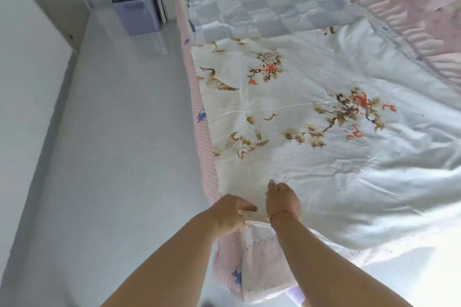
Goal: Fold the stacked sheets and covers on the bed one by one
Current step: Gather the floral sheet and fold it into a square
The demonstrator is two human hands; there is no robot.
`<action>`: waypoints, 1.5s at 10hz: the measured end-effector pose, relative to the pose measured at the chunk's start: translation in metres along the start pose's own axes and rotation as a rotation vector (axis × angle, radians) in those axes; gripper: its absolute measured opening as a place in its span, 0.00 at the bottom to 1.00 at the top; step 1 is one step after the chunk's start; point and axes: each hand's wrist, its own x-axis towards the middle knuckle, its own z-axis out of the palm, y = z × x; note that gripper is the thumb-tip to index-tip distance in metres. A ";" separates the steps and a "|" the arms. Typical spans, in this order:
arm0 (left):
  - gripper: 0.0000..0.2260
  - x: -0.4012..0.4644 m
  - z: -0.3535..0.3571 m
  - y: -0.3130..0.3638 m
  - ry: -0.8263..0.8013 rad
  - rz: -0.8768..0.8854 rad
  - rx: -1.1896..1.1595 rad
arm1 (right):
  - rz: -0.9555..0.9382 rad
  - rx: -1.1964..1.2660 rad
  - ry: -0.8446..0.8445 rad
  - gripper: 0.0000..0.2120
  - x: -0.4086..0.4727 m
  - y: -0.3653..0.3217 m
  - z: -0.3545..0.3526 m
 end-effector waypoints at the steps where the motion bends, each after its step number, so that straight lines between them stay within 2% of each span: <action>1: 0.11 0.001 -0.011 0.007 0.108 0.085 0.064 | 0.184 0.114 0.263 0.12 -0.013 0.008 -0.002; 2: 0.14 0.003 -0.021 0.020 0.138 0.174 0.049 | 0.457 0.357 0.472 0.16 -0.021 0.009 -0.012; 3: 0.22 0.007 -0.031 0.031 0.169 0.314 0.145 | 0.681 0.600 0.538 0.26 -0.022 0.014 -0.026; 4: 0.26 0.016 -0.045 0.042 0.197 0.410 0.146 | 0.607 1.091 0.397 0.21 0.001 0.007 -0.030; 5: 0.25 0.030 -0.056 0.047 0.169 0.319 -0.093 | 0.648 1.233 0.307 0.04 0.028 0.000 -0.042; 6: 0.25 0.043 -0.073 0.059 0.201 0.323 -0.199 | 0.487 1.272 0.281 0.09 0.047 -0.020 -0.058; 7: 0.23 0.067 -0.100 0.067 0.227 0.332 -0.198 | 0.624 1.288 0.341 0.04 0.089 -0.047 -0.067; 8: 0.21 0.099 -0.127 0.076 0.206 0.354 -0.183 | 0.701 1.270 0.363 0.27 0.134 -0.070 -0.073; 9: 0.20 0.119 -0.148 0.079 0.172 0.356 -0.220 | 0.641 0.745 0.395 0.33 0.152 -0.096 -0.078; 10: 0.20 0.138 -0.169 0.083 0.110 0.334 -0.268 | 0.258 -0.109 0.314 0.27 0.172 -0.113 -0.078; 11: 0.22 0.157 -0.189 0.090 0.080 0.308 -0.313 | 0.092 -0.483 0.161 0.36 0.193 -0.127 -0.085; 13: 0.22 0.194 -0.236 0.093 0.084 0.218 -0.471 | 0.063 -0.509 0.191 0.37 0.228 -0.158 -0.106; 15: 0.29 0.248 -0.322 0.086 0.047 0.223 -0.474 | 0.042 -0.459 0.322 0.35 0.271 -0.244 -0.097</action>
